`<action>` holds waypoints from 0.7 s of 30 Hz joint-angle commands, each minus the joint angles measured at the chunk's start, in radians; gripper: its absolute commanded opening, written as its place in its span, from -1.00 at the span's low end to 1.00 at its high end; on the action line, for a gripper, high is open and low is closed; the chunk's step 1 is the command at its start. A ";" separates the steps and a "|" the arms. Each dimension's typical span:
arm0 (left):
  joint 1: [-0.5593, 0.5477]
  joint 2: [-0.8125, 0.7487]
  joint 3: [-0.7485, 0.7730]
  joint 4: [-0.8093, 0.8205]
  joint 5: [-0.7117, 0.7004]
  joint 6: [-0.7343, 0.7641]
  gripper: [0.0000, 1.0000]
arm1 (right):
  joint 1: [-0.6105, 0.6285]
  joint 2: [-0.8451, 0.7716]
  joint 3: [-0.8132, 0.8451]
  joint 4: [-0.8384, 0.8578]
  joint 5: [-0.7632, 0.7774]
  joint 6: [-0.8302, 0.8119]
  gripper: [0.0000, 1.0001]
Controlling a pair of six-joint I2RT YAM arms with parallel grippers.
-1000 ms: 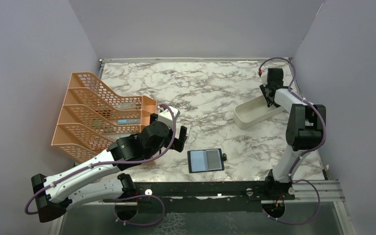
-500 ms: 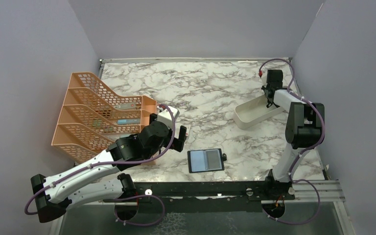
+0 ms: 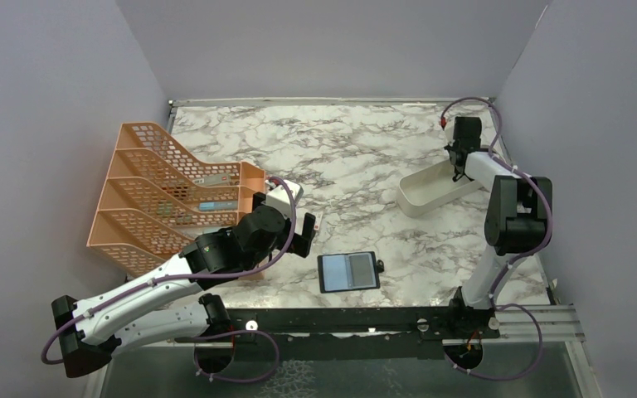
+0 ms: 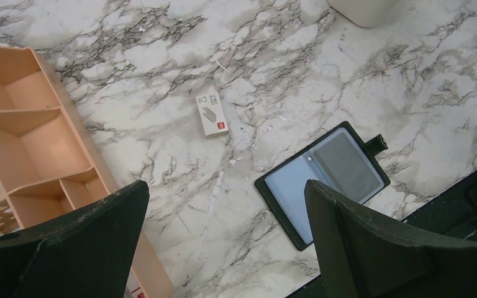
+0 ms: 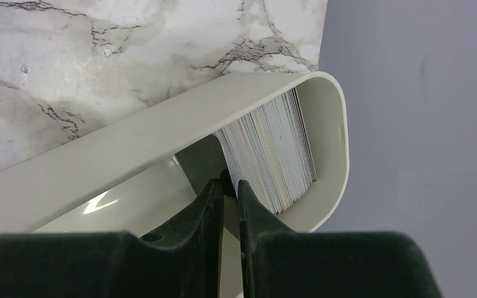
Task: Put the credit cards into the card holder
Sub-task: Pick up the credit card from the storage box.
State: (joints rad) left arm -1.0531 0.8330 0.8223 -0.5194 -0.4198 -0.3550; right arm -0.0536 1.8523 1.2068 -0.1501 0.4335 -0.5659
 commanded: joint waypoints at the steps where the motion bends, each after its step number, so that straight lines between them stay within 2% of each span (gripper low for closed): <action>1: 0.004 -0.014 -0.008 -0.010 -0.027 -0.001 0.98 | -0.009 -0.049 0.012 0.040 0.044 0.021 -0.69; 11: 0.009 -0.011 -0.006 -0.009 -0.022 -0.006 0.98 | -0.001 -0.113 0.054 -0.120 -0.116 0.114 -0.98; 21: 0.010 -0.024 -0.011 -0.014 -0.030 -0.013 0.98 | 0.021 -0.219 0.103 -0.275 -0.251 0.290 -0.98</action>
State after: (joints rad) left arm -1.0473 0.8322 0.8219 -0.5201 -0.4202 -0.3580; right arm -0.0425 1.7000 1.2579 -0.3511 0.2737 -0.3813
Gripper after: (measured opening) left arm 0.987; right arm 0.017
